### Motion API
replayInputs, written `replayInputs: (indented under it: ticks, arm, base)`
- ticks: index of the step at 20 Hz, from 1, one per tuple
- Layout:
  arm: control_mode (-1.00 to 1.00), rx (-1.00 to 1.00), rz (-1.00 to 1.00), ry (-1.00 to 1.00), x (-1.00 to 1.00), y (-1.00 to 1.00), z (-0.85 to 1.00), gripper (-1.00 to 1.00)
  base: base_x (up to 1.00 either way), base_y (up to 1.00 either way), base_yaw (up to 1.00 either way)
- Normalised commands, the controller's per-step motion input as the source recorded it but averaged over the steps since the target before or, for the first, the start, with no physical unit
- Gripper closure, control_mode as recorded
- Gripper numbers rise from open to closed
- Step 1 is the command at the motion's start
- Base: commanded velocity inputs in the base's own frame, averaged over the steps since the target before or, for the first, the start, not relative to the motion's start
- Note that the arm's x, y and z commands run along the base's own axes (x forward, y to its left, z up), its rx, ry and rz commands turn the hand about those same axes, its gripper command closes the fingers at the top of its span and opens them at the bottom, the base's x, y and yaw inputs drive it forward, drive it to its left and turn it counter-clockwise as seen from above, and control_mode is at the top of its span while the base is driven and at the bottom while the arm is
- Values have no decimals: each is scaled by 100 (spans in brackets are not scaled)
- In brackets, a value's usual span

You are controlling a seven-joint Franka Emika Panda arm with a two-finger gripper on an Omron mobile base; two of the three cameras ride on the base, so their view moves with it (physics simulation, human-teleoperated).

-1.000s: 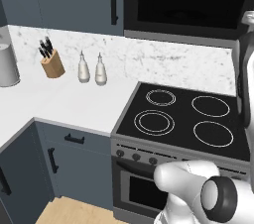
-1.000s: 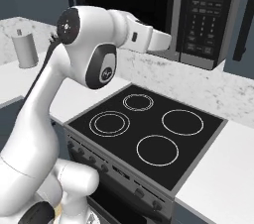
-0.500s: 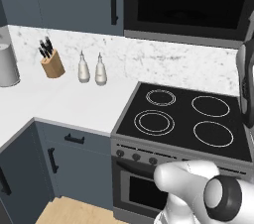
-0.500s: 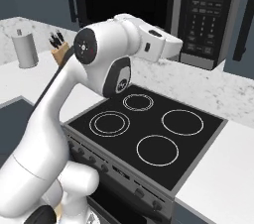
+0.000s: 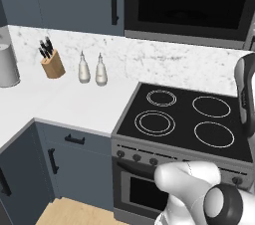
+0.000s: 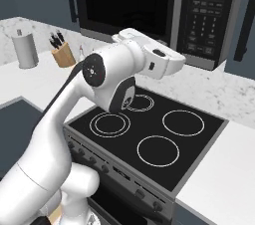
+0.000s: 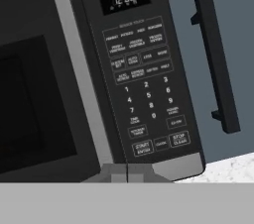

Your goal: Pick the onion from the sink and place it in the bowl. Then pick the bowl and place it in the microwave. Then close the microwave door and press the start button.

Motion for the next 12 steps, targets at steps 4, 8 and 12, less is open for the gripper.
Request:
replayInputs:
  ticks: [4,8,12]
  arm:
    - [-100,0,0,0,7,-2,-14,100]
    - [-100,0,0,0,18,-20,-3,100]
    - [-100,3,0,0,25,-31,0,100]
  base:
    - [0,0,0]
    - [0,0,0]
    - [0,0,0]
